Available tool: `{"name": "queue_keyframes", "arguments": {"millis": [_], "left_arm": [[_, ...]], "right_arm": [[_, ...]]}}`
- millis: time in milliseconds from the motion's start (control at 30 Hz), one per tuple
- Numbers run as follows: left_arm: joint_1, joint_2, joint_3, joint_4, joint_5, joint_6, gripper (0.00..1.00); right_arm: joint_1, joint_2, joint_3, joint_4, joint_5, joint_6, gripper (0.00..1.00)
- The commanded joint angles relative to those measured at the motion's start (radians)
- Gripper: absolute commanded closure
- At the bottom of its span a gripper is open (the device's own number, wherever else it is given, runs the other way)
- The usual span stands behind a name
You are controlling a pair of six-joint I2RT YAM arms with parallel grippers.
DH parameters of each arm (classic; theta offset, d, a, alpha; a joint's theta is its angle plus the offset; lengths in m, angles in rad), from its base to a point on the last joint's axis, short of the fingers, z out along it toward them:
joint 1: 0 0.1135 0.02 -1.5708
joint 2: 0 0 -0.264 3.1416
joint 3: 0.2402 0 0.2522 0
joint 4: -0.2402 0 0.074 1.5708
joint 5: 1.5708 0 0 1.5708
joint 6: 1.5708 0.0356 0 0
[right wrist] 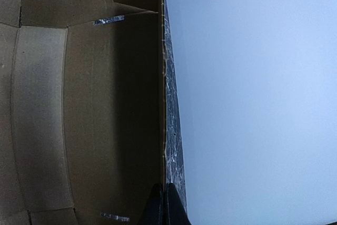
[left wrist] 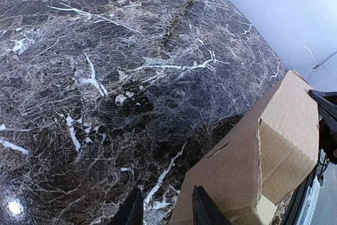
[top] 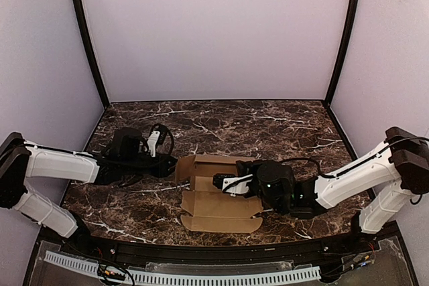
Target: Fold the paper box
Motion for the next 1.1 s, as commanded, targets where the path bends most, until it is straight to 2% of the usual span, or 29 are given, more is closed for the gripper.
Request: {"name": "queue_keyframes", "arguments": {"millis": [0,567,1067], "left_arm": [[0.002,-0.003,-0.048,0.076,0.085,-0.008,0.68],[-0.001,0.028,-0.090,0.157,0.137,-0.048,0.68],[-0.065,0.052,-0.107,0.158,0.098,-0.032,0.68]], "right_arm": [[0.009,0.023,-0.009,0.099,0.040,-0.019,1.00],[0.037,0.098,0.011,0.132,0.103,-0.024,1.00],[0.064,0.244,-0.023,0.488,0.206,-0.258,1.00]]}}
